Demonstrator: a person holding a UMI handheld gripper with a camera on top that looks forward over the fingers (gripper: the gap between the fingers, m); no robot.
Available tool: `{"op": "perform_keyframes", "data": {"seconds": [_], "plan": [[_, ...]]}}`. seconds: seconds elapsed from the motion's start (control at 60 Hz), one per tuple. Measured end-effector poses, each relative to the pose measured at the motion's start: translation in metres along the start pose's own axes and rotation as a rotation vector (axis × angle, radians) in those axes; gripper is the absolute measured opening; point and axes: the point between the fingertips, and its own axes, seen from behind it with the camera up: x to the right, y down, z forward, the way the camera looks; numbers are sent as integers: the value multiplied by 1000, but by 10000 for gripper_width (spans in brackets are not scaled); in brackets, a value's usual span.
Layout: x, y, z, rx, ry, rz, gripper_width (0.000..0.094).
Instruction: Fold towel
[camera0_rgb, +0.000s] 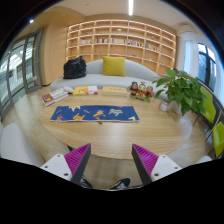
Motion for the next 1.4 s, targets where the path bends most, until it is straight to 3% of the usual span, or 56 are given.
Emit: {"op": "perform_keyframes", "data": {"seconds": [0.233,0.383,0.5,0.7,0.75,0.8,0.883,0.983,1.017,1.183,1.267,1.4], "plan": [[-166,-9,52,33,-240,-3,855],[-248,-36,113,49,-327,-30,856],[-302,-62,159,56,-310,-34,854],[-330,-75,247,12,-209,-51,851],[-332,-87,258,47,-181,-79,838],[-337,-89,264,41,-177,-72,776],[-340,-91,268,34,-179,-73,571],[-349,-91,267,42,-193,-114,209],[-346,-93,269,47,-176,-125,41],[-346,-94,269,37,-164,-139,13],[-352,-99,253,8,-232,-47,13],[-354,-155,204,82,-359,100,14]]}}
